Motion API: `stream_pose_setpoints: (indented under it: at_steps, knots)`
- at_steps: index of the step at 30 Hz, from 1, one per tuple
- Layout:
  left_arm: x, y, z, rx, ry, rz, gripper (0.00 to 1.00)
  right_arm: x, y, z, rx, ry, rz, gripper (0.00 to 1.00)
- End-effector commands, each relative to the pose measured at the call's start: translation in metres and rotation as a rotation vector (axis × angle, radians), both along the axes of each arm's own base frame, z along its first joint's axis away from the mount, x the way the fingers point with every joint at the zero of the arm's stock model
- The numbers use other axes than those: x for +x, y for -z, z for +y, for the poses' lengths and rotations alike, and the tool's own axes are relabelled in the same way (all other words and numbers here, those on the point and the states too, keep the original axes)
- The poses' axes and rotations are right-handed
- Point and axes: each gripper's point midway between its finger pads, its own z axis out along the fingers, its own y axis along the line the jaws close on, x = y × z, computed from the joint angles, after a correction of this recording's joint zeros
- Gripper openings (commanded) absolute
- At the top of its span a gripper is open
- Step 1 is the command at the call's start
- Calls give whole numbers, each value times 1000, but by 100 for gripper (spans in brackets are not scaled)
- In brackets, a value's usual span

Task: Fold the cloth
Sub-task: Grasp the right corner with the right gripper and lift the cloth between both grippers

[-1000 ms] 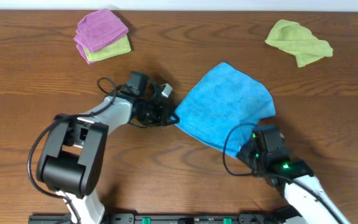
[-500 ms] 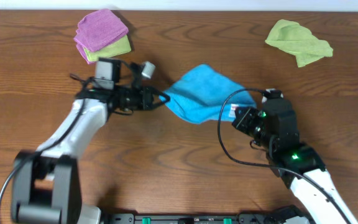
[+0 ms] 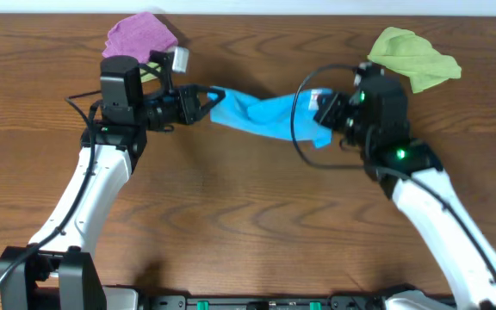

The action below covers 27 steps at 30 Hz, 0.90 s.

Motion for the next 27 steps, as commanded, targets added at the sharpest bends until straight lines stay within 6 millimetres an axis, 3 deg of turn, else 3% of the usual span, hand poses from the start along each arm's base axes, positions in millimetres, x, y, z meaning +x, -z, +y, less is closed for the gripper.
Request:
stream_pose_setpoints:
  at_steps: [1,6,13,20,27]
  knots:
    - [16,-13,9,-14,-83,-2,6,23,-16,-7,-48,-13,-54,1]
    - [30,-10,18,18,-166,-23,5,51,-26,-18,-60,12,-71,2]
    - [59,-12,16,7,-172,-43,6,73,-29,-17,-77,7,-87,2]
    - [94,-33,10,-9,-147,-93,6,94,-31,-24,-79,27,-104,2]
    - [95,-39,11,15,-116,-105,6,109,-57,-38,-96,40,-159,1]
